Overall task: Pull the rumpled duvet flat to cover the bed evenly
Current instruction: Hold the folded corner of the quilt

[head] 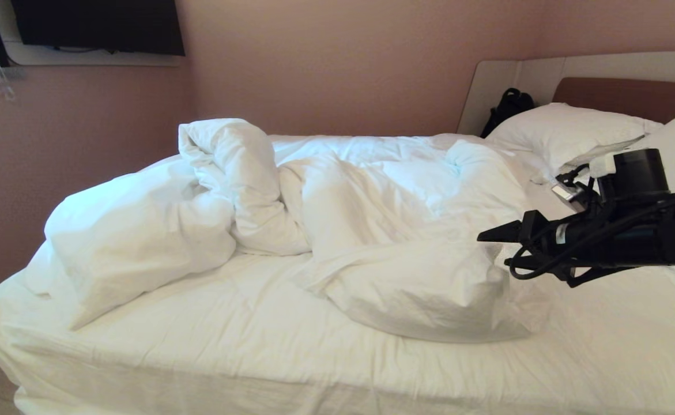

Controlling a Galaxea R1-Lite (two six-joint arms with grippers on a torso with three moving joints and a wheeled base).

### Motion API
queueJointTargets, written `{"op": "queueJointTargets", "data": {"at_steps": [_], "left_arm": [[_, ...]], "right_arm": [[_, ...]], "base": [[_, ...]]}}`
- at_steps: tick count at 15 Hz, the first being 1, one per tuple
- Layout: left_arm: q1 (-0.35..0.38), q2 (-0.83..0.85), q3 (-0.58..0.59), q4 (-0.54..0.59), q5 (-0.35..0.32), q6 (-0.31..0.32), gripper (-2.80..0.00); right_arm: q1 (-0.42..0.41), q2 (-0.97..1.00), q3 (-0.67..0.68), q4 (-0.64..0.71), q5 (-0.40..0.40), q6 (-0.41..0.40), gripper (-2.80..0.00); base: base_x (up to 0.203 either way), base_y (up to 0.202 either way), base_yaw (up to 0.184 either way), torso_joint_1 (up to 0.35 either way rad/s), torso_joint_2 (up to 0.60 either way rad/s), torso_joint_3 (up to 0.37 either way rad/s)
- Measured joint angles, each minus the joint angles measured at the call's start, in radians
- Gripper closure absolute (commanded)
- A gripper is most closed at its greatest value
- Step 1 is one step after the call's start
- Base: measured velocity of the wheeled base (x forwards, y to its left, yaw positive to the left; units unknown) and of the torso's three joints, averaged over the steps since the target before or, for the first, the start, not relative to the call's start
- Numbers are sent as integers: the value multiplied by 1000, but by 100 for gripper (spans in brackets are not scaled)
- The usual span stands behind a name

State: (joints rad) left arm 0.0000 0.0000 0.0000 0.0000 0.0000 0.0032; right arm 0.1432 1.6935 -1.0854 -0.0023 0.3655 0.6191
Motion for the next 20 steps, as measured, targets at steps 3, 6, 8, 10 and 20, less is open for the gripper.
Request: {"op": "queueJointTargets", "data": {"at_steps": [3,6,8,10,20], "left_arm": [[0,0,0,0,0,0,0],[0,0,0,0,0,0,0],[0,0,0,0,0,0,0],[0,0,0,0,0,0,0],[0,0,0,0,0,0,0]], "right_arm": [[-1,-4,12,-6,-3,-4,-280],[1,37,-1,-31,-4,-4,-280],[11,74,-14,-67,-6,-5,-280],[27,107,-31,-111,-6,-5,-280],[119,149,11,-152,-6,-10,-280]], "base": [[0,0,0,0,0,0],[0,0,0,0,0,0],[0,0,0,0,0,0],[0,0,0,0,0,0],[0,0,0,0,0,0]]}}
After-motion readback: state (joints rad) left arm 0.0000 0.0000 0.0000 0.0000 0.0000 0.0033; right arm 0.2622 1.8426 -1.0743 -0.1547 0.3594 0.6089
